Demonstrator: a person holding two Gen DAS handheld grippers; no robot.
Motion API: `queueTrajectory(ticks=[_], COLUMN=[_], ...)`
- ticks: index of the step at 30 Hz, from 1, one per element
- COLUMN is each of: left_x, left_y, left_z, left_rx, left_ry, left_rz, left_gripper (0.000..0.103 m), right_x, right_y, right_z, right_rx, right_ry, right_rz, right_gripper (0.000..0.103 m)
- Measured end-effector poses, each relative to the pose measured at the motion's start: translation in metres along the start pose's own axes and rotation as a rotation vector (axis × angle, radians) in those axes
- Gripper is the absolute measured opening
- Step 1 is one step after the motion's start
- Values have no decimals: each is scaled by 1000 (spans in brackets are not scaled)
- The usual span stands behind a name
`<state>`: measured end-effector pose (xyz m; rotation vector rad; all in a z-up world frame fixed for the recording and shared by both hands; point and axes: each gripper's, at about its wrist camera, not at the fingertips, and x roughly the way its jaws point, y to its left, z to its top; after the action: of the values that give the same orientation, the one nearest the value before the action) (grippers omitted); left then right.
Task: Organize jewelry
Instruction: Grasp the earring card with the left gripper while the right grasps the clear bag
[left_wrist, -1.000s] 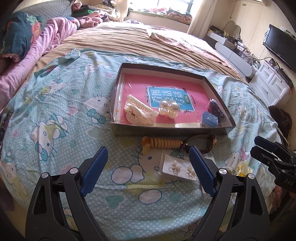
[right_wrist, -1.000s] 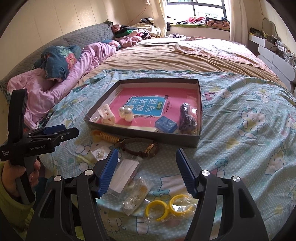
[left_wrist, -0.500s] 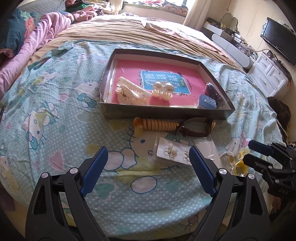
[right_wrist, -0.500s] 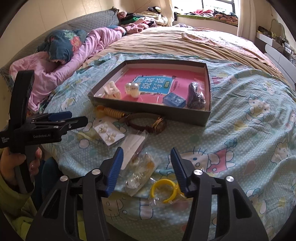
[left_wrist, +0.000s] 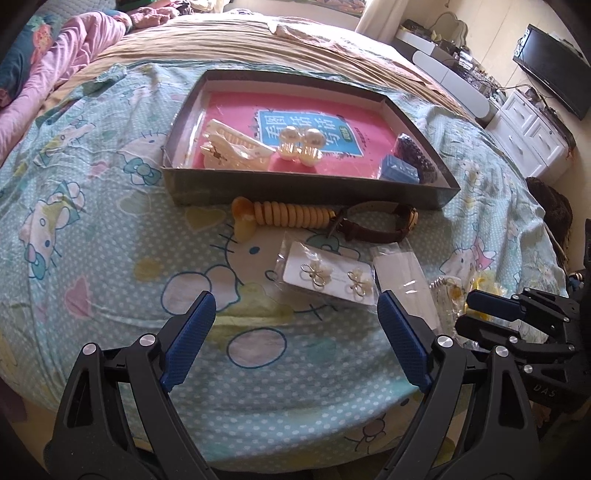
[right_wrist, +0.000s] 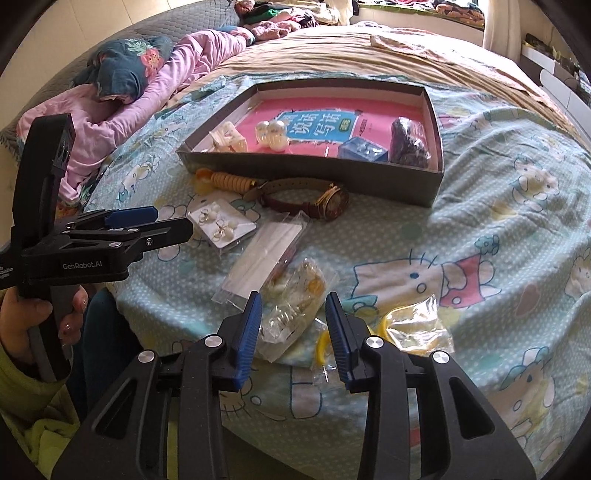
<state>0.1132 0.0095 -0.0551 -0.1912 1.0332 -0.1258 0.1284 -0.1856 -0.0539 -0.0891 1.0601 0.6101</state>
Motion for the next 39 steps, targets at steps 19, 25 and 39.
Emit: queueTrajectory(ticks=[19, 25, 39], left_x=[29, 36, 35], left_y=[-11, -14, -14], left_z=[5, 9, 10], left_rx=[35, 46, 65], left_ry=[42, 40, 4], left_rz=[-4, -1, -1], left_gripper=[82, 82, 49], right_x=[15, 7, -11], right_y=[-6, -17, -30], right_z=[2, 8, 23], right_rx=[32, 58, 77], right_ry=[-3, -38, -110], right_rz=[3, -10, -35], right_gripper=[27, 26, 26])
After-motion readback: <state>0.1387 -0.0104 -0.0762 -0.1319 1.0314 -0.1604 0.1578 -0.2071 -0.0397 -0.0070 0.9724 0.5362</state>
